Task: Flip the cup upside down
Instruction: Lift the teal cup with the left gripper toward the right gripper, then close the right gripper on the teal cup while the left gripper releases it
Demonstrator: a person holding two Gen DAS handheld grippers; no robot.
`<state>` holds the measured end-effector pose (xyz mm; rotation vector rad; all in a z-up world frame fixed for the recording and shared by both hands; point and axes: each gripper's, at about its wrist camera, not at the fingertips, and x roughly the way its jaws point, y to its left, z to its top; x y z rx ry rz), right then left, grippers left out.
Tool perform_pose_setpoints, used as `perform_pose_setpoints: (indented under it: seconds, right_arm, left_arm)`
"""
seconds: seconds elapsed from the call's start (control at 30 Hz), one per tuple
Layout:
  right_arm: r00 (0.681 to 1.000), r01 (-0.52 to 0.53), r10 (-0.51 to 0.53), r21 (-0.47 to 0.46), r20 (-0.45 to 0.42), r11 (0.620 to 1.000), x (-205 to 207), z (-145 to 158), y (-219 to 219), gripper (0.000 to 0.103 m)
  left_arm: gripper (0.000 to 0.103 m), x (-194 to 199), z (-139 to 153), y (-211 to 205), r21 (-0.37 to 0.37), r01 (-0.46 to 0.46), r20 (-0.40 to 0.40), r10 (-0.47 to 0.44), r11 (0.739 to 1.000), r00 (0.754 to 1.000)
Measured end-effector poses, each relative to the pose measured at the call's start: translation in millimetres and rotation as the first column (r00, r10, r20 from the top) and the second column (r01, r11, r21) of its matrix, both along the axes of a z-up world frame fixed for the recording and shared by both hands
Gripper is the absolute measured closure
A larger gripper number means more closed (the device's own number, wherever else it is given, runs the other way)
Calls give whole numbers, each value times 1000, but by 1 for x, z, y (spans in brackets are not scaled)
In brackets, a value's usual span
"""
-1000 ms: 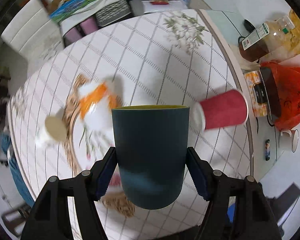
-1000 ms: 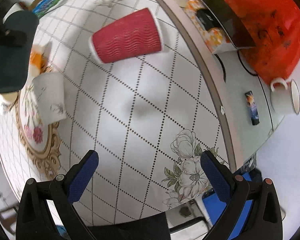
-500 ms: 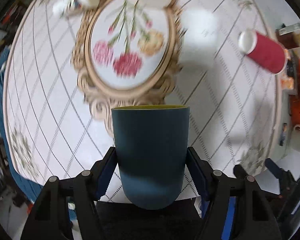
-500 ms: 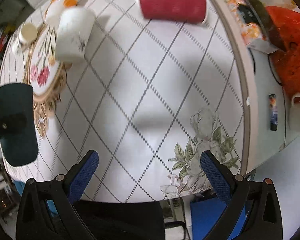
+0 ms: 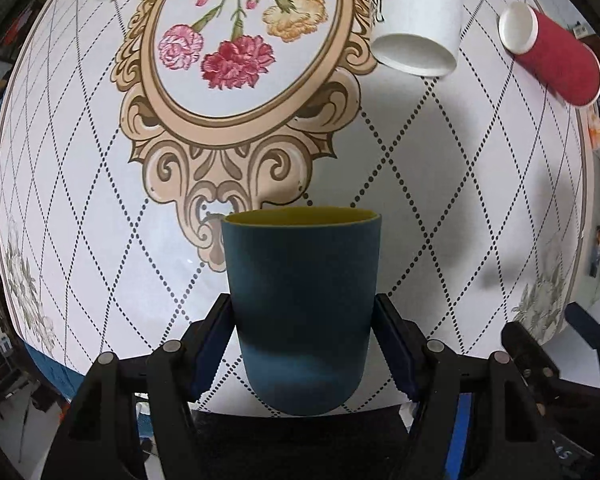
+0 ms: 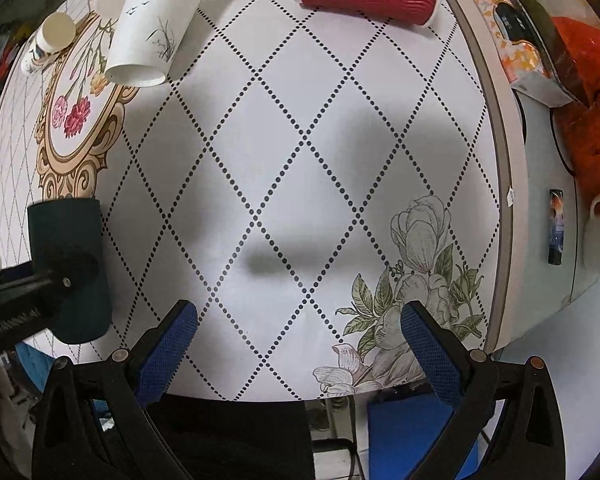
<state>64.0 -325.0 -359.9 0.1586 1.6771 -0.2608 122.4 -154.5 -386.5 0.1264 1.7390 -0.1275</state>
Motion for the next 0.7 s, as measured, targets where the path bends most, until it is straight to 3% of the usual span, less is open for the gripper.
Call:
perform_pose_setpoints:
  seconds: [0.23,0.37,0.43,0.5,0.7]
  right_arm:
    - [1000,16,-16,-1,-3,1000,0,1,-7,0]
    - [1000,27,-27,0,-3,1000,1,1,-11,0]
    - [1000,31,-31,0,0,1000,2,1,-11,0]
    - [999,35,-35,-1,5,999,4,1,-12,0]
    - [998,55,-55,18,36,998,12,22,-19,0]
  left_arm:
    - [35,-3,-9,-17,16,24,-11,-24,1000,1000]
    - [35,0,-16,-12,-14,6,-53,-6,1000,999]
    - [30,-2,-15,-10,-20,16,-43,-17,1000,999]
    - [14,-2,-12,-11,-32,21,-36,-22,999,999]
    - [13,5,17,4,-63,1,12,0,998,1000]
